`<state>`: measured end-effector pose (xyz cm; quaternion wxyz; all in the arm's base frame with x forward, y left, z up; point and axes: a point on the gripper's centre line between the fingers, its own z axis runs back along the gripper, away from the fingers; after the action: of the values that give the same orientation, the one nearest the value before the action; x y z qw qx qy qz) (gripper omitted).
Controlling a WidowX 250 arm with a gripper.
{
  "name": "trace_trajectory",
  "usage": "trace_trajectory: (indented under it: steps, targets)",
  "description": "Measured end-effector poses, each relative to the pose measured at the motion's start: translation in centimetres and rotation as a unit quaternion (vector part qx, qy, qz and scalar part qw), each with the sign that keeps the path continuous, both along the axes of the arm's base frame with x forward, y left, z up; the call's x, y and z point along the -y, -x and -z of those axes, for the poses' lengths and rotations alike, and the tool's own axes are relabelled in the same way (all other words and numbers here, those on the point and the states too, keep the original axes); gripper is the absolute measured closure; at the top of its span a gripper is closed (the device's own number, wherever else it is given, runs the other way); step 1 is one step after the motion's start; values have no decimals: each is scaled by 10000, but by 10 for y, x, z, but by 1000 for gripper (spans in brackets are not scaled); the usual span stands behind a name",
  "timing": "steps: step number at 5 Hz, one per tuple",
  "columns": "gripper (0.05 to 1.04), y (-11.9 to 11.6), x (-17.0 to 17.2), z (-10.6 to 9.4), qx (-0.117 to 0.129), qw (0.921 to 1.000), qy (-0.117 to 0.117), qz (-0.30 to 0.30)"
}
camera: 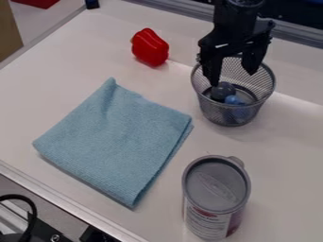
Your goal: Placed the blue-handled spoon to the left of the blue cloth
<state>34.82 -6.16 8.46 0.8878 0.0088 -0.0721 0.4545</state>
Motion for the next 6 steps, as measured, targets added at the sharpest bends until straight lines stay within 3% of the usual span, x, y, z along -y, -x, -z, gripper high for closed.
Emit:
trace_trajectory:
  steps: [1,3,5,6]
  targets:
    - [83,-1,5,4,36,9999,-15,-105]
    - [83,2,14,12,20,9990,394,-231]
    - [83,9,7,24,-72,9982,489,-341]
    - [83,7,3,28,-18,9983,398,-436]
